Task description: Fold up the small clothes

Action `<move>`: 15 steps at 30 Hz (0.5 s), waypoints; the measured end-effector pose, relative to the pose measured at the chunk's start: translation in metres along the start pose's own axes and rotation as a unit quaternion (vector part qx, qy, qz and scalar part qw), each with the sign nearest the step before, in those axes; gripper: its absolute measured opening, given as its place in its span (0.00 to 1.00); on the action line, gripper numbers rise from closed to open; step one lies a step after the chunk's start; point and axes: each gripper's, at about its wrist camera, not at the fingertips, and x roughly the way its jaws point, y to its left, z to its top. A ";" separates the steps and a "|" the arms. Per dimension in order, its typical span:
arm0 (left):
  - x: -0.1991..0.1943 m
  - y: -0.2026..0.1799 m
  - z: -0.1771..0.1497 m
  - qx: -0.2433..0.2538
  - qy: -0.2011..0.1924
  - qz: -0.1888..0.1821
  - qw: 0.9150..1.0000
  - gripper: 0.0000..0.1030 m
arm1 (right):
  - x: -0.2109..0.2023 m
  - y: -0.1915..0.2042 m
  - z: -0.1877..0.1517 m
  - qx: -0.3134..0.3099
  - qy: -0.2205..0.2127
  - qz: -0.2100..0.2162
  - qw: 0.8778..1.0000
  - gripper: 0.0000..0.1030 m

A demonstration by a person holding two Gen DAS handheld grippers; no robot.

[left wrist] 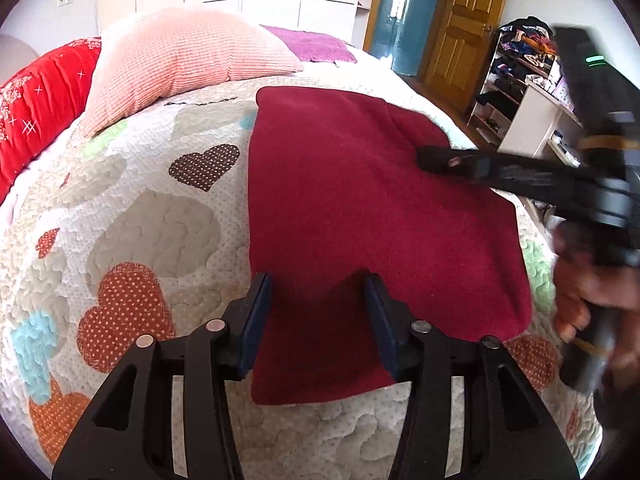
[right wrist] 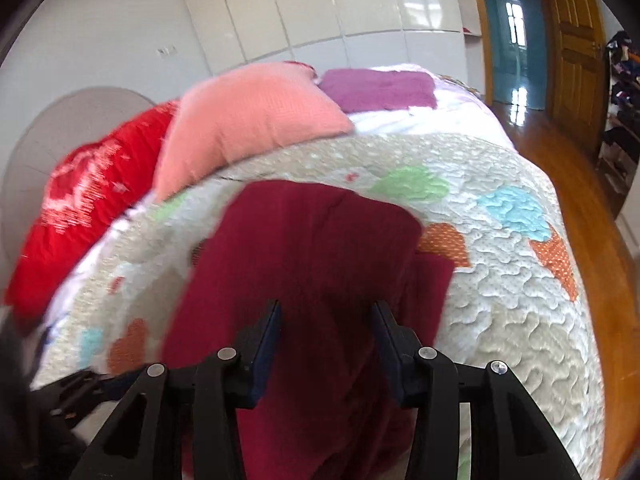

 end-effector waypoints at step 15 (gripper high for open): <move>0.004 0.008 0.004 -0.024 0.008 -0.016 1.000 0.55 | -0.027 -0.007 -0.047 0.035 0.007 0.046 0.998 0.58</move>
